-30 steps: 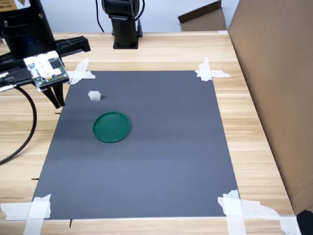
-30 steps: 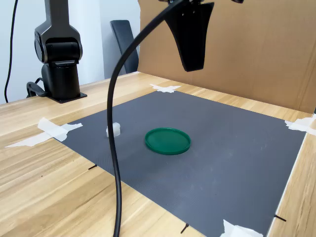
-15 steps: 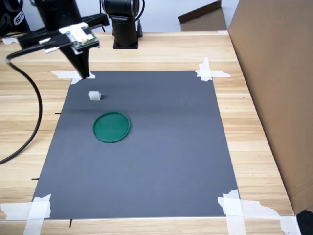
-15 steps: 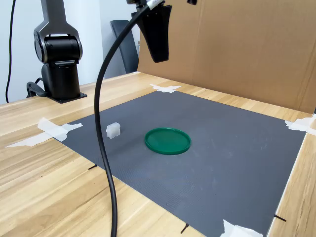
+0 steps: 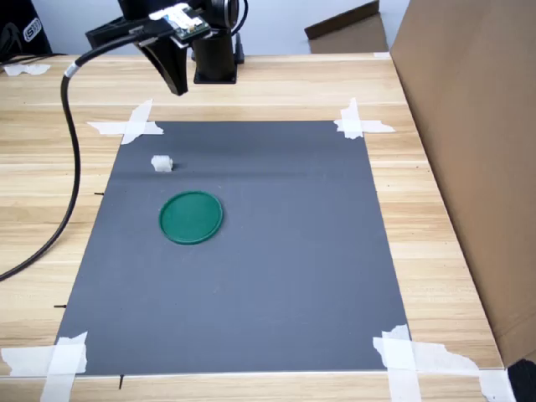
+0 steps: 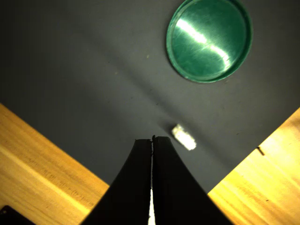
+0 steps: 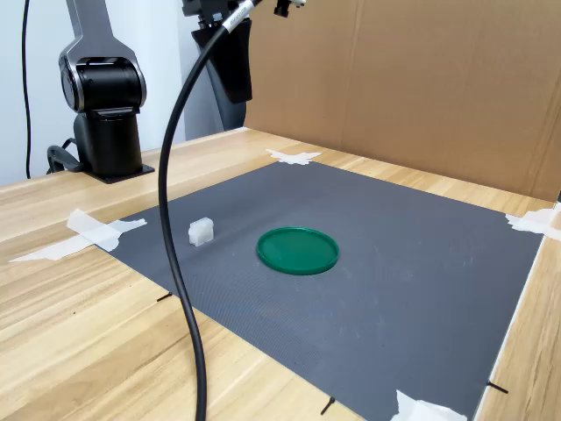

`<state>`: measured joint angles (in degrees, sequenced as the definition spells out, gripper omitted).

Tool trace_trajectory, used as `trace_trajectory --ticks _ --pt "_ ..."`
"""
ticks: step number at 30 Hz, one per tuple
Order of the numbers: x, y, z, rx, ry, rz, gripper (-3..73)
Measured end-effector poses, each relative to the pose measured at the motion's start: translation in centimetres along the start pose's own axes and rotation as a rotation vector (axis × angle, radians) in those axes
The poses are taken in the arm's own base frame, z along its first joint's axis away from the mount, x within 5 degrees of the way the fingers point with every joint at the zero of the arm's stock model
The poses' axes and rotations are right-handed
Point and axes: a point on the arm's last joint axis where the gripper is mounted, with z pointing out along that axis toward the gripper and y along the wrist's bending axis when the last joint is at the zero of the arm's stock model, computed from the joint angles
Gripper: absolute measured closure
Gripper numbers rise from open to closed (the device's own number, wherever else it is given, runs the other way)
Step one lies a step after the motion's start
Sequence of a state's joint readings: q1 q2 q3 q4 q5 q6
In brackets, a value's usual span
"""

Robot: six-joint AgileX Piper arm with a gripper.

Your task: Grasp a white terminal and put it in the green lid.

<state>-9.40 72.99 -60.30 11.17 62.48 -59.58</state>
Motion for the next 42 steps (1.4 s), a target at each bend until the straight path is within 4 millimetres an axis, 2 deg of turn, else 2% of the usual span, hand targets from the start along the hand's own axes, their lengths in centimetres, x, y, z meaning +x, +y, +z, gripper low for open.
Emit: trace_trajectory --ticks 6,17,21,27,31,38,40,41,42 --pt "1.6 2.1 0.2 -0.041 0.035 0.018 72.3" --pt "3.1 3.1 0.4 -0.088 0.146 0.034 72.1" --pt "4.2 2.4 0.0 -0.06 0.162 0.05 72.1" --pt "6.7 0.3 -0.3 -0.013 0.164 0.002 72.1" --pt "7.5 -0.9 0.5 -0.009 0.169 -0.015 72.1" --pt "7.5 -1.4 1.3 -0.017 0.163 -0.014 71.5" --pt "7.4 -1.6 1.6 -0.016 0.158 -0.026 69.5" --pt "7.5 -1.9 1.9 -0.009 0.165 -0.035 66.4" --pt "7.6 -2.2 2.3 -0.012 0.178 -0.044 60.2"
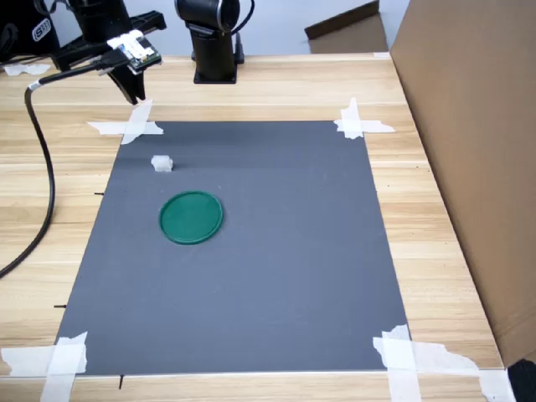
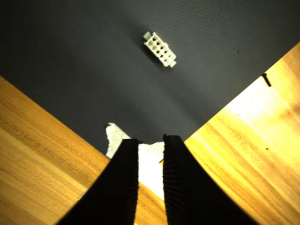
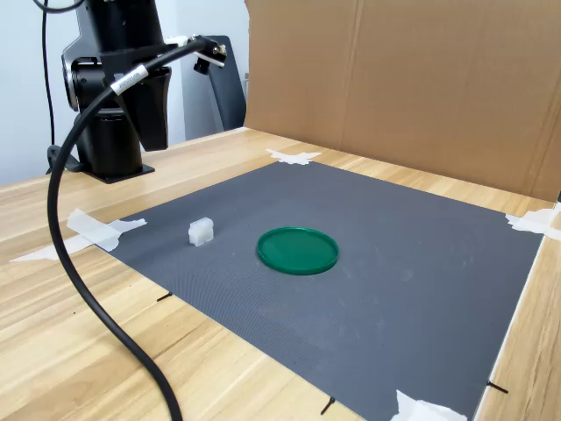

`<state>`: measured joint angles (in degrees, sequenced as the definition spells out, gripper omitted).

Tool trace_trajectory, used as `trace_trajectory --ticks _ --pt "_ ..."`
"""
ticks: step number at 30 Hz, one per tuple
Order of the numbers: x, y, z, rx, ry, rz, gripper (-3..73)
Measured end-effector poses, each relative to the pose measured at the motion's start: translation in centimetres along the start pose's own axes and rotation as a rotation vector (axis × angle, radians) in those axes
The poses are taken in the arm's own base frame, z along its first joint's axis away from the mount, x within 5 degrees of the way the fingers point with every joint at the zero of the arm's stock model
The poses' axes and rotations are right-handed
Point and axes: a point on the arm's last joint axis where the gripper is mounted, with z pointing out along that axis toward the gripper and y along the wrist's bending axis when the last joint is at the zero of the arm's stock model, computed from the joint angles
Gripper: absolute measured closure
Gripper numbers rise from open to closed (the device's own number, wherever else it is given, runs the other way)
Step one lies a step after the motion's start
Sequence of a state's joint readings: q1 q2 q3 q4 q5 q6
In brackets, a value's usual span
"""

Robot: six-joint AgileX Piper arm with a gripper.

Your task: Grasp a white terminal and put it in the green lid.

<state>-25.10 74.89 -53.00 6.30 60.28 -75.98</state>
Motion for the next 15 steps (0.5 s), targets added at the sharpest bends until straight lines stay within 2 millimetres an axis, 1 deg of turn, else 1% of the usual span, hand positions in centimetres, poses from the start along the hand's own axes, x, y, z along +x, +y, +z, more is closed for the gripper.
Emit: trace_trajectory --ticks 1,3,4,5,7,10,11,13,15 --pt "-0.1 -0.2 0.3 0.003 -0.002 -0.017 52.1" --pt "-0.2 -0.4 0.4 0.007 -0.016 -0.029 44.5" --pt "-0.3 -0.4 0.5 0.009 -0.031 -0.036 38.6" --pt "-0.4 -0.5 0.5 0.01 -0.037 -0.035 36.3" --pt "-0.6 -0.6 0.6 0.022 -0.058 -0.04 26.8" --pt "-0.8 -0.7 0.7 0.038 -0.055 -0.057 21.2" --pt "-1.4 -0.6 1.1 0.034 -0.032 -0.084 17.5" --pt "-2.0 -0.6 1.5 0.032 -0.019 -0.079 16.0" --pt "-2.3 -0.6 1.9 0.02 -0.014 -0.062 15.8"
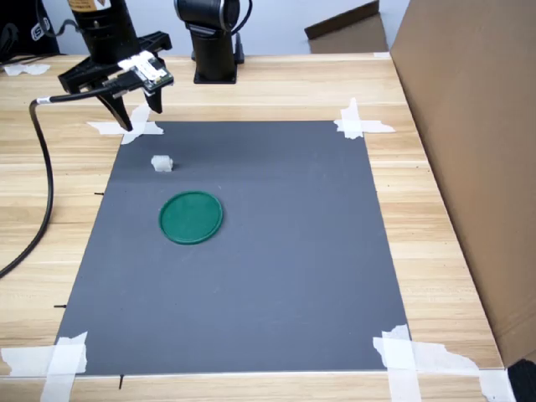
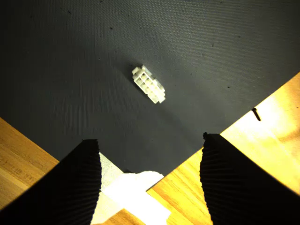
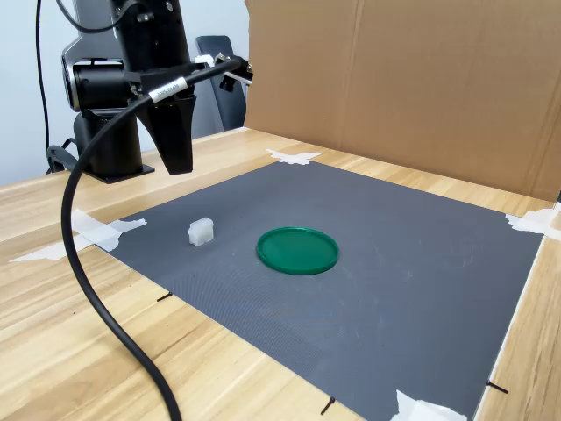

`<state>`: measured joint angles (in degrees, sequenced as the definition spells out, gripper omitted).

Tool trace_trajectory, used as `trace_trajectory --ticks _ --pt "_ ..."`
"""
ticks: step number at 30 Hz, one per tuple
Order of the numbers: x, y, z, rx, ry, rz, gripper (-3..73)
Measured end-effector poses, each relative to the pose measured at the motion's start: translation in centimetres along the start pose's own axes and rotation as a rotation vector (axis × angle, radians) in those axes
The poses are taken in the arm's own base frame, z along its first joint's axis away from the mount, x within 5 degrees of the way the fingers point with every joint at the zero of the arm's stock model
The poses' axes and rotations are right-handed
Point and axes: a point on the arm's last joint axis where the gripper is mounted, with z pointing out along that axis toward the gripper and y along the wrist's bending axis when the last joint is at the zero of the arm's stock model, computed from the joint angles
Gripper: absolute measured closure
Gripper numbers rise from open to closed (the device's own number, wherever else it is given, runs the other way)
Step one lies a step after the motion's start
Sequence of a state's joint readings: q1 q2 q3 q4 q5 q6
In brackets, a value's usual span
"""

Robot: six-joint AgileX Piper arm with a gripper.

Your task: Grasp a white terminal and put it in the green lid.

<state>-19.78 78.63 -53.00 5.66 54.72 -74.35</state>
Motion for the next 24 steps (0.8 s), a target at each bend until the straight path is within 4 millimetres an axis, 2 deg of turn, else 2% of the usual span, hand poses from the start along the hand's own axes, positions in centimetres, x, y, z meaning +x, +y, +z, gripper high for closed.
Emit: trace_trajectory --ticks 7,9,22,24 --pt "-0.2 -0.4 1.3 -0.019 0.018 0.001 15.7" --pt "-0.1 -0.5 1.6 -0.027 0.022 -0.058 15.7" --pt "-0.2 -0.9 2.8 -0.041 0.024 -0.101 15.7" --pt "-0.9 -0.7 2.9 -0.043 0.021 -0.122 15.7"
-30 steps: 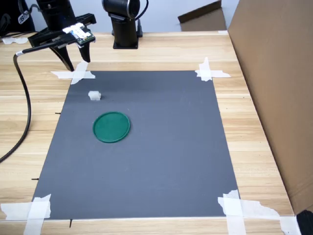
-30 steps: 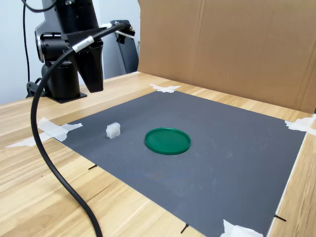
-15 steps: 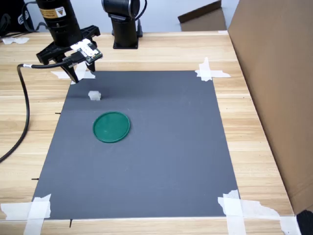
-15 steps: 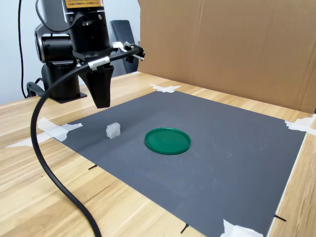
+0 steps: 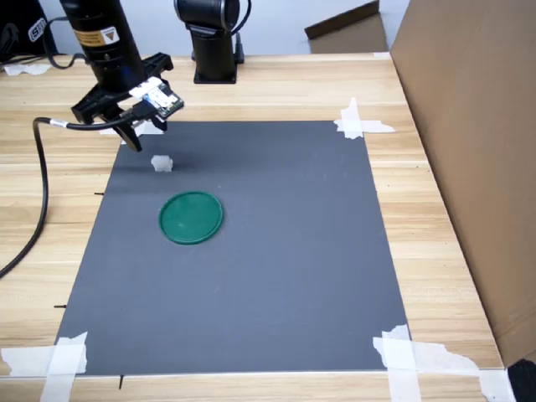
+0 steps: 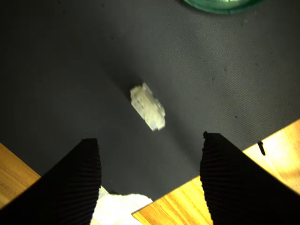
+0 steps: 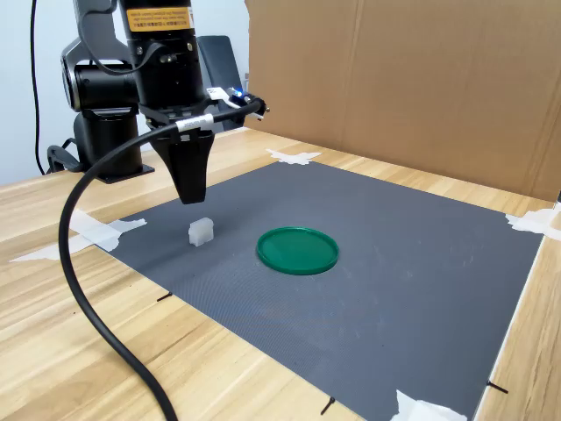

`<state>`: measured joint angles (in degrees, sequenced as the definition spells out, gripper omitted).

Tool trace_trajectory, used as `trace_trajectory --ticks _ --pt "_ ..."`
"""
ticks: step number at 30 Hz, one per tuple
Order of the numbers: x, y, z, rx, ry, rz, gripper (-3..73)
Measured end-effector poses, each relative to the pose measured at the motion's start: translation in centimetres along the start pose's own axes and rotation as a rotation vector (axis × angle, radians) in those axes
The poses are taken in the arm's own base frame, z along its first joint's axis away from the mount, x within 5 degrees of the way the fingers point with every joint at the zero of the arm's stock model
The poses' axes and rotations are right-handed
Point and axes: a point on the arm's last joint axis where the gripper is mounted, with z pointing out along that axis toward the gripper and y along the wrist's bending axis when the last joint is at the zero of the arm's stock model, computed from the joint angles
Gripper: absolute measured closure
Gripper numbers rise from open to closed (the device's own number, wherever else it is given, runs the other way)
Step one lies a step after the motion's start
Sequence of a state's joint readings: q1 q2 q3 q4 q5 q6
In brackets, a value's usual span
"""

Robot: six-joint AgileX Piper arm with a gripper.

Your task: Grasp a white terminal and put it in the green lid.

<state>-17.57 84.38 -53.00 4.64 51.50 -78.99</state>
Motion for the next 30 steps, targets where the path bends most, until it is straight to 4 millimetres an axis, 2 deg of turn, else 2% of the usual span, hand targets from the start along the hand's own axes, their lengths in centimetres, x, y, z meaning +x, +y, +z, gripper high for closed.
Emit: trace_trajectory --ticks 3,10,14,25,30 --pt "-1.3 0.4 0.1 -0.001 0.01 0.019 15.7" --pt "-0.9 0.2 0.3 0.019 0.059 -0.014 15.7" --pt "-0.1 1.4 1.6 -0.012 0.104 -0.143 15.7" --pt "-0.3 0.8 1.6 0.046 0.089 -0.242 15.7" --pt "-0.5 0.6 2.4 0.038 0.076 -0.246 15.7"
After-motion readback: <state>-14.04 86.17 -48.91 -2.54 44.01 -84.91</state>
